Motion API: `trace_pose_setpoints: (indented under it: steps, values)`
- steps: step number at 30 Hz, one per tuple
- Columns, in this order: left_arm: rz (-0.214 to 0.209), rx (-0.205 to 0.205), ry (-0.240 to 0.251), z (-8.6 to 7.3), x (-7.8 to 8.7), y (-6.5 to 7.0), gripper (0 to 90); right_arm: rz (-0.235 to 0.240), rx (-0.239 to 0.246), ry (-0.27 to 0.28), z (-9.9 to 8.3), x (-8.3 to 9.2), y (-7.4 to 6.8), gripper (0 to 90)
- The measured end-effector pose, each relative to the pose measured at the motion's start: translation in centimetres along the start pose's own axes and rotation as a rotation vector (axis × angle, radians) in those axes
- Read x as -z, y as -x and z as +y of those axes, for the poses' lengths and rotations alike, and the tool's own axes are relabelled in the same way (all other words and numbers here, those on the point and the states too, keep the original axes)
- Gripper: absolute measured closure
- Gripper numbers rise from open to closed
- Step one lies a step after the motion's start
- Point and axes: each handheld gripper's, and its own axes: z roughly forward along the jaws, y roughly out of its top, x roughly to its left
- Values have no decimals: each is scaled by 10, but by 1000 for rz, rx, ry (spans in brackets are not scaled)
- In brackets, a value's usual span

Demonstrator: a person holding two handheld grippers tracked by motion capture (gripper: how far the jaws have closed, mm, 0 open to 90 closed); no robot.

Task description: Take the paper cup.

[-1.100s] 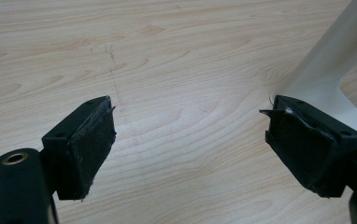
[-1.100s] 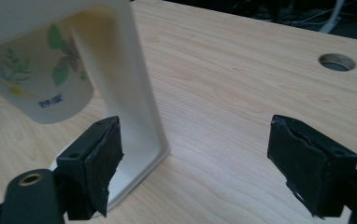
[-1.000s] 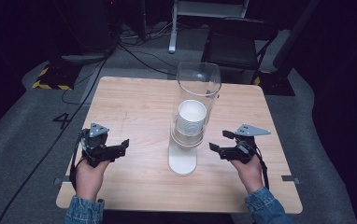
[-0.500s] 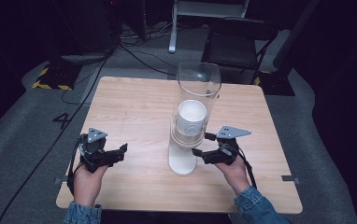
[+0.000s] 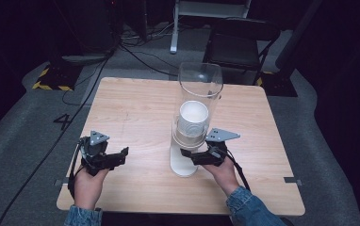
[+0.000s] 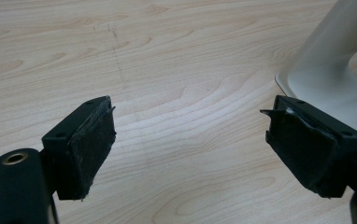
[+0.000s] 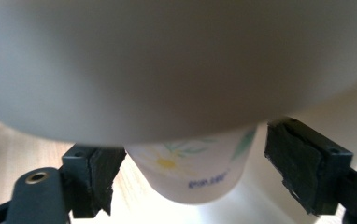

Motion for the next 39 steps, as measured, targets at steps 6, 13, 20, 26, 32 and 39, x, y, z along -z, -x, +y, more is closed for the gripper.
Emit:
trace_pose_setpoints:
  steps: [6, 13, 20, 26, 32, 39]
  values:
    - [2, -2, -9, 0, -1, 0, 156, -1, 27, 11, -1, -3, -3, 336]
    - [3, -4, -8, -1, 0, -1, 156, -2, 44, 9, -1, -2, -3, 344]
    - [2, -3, -9, -1, 1, -1, 156, -16, 74, 12, -2, -2, -1, 347]
    - [1, -4, -9, -1, 1, -2, 156, -52, 125, 10, -3, -1, 2, 347]
    - [-2, -7, -10, 0, 1, -1, 156, -55, 128, 17, -5, -1, 3, 347]
    - [0, -4, -12, -1, 0, -1, 156, -43, 107, 30, -7, -2, 1, 347]
